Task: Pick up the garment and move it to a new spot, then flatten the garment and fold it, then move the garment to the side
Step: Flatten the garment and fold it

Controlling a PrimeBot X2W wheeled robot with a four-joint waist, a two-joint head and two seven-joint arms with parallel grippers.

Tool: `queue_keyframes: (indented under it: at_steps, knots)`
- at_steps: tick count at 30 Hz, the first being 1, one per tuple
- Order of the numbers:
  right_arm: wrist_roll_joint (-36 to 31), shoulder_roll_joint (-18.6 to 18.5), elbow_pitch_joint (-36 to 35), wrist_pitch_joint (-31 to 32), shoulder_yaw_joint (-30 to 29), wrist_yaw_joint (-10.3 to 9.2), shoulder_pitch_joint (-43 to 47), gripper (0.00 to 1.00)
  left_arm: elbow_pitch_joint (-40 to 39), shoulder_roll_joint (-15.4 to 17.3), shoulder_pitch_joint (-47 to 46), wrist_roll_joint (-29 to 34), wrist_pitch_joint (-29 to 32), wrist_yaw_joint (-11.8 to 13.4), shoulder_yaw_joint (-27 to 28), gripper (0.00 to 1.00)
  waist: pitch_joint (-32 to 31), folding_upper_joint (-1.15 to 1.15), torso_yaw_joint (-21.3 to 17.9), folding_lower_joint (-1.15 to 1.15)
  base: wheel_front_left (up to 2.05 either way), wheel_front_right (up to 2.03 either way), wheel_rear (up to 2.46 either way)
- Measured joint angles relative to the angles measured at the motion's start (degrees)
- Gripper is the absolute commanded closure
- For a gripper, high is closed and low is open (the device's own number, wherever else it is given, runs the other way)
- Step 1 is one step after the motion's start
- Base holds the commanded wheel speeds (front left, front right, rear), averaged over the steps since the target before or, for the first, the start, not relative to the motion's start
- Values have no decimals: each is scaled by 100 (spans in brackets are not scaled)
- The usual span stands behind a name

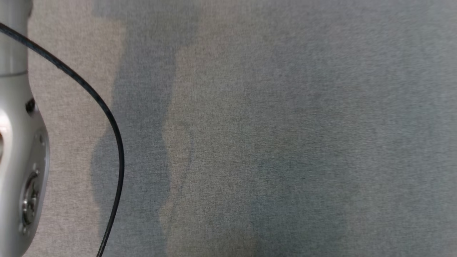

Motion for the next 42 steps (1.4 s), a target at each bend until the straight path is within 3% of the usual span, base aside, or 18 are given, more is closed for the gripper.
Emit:
queue_keyframes:
  at_steps: [7,14,18,30,42]
  knots:
    - [88,178,-744,-21,-26,0,447,100,-397,-83,10,187,-22,3,263,100,599,0,73,0,0,0,0]
    - [268,224,-748,-22,8,0,1316,100,-343,-107,744,398,-30,-448,142,100,941,0,72,0,0,0,0]
    - [366,230,-652,-21,67,0,2008,100,-138,-99,1240,478,-29,-503,177,100,972,0,80,0,0,0,0]
    - [1112,33,-732,-21,275,0,3702,100,105,-73,2446,1000,-30,-764,224,100,371,0,19,0,0,0,0]
    - [2253,-415,102,192,915,0,5108,100,333,-76,3984,1372,-30,-882,-56,100,-680,0,-36,0,0,0,0]
